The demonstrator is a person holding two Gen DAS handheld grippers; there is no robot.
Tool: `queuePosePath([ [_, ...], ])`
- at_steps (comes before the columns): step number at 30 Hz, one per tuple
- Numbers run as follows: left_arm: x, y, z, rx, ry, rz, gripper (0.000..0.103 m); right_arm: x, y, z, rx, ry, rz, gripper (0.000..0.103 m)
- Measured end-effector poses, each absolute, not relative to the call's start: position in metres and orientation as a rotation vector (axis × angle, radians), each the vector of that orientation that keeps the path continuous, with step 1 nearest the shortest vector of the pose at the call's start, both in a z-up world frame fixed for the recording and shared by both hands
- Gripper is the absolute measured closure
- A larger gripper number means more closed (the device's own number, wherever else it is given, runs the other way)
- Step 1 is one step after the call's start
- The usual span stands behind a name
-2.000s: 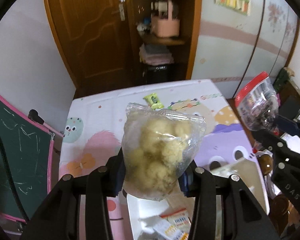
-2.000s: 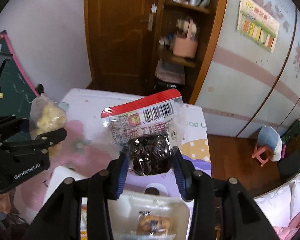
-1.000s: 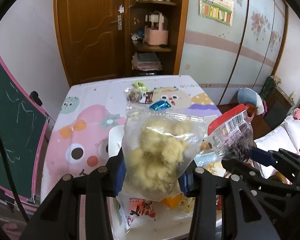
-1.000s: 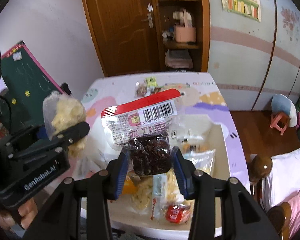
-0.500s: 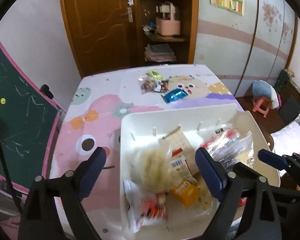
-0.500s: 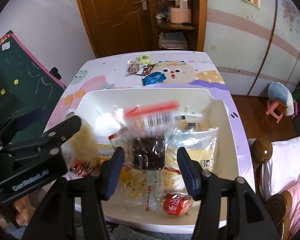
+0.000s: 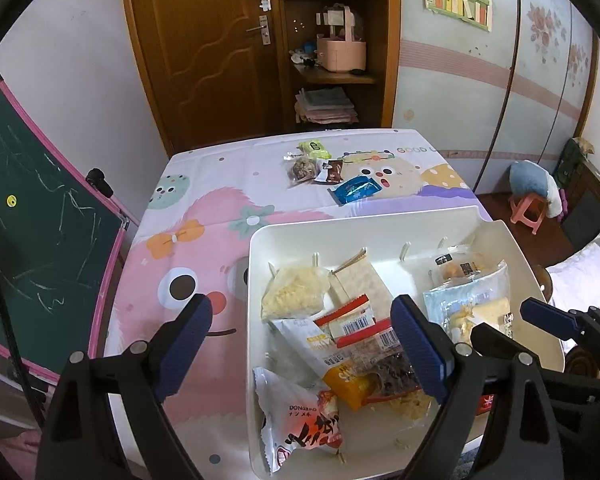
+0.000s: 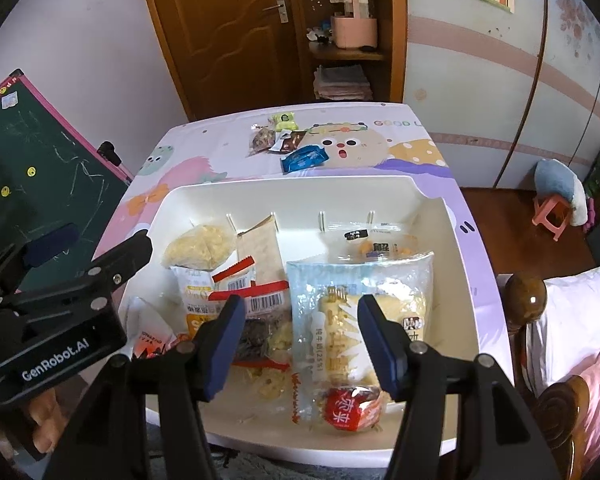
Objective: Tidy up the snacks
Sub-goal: 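Move both grippers back over the last snacks on the table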
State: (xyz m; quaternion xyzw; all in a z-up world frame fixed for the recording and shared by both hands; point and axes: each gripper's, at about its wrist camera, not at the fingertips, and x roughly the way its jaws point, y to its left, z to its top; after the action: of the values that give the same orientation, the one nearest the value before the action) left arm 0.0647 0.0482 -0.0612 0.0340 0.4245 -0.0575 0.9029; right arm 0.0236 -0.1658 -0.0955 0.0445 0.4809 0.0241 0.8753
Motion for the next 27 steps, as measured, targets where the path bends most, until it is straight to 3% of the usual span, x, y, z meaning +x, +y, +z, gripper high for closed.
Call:
queuePosePath([
  [27,0.09,0.049,-0.091,0.075,0.966,-0.13,0.013,0.048,-0.162,-0.129,0.115,1.114,0.071,0.044],
])
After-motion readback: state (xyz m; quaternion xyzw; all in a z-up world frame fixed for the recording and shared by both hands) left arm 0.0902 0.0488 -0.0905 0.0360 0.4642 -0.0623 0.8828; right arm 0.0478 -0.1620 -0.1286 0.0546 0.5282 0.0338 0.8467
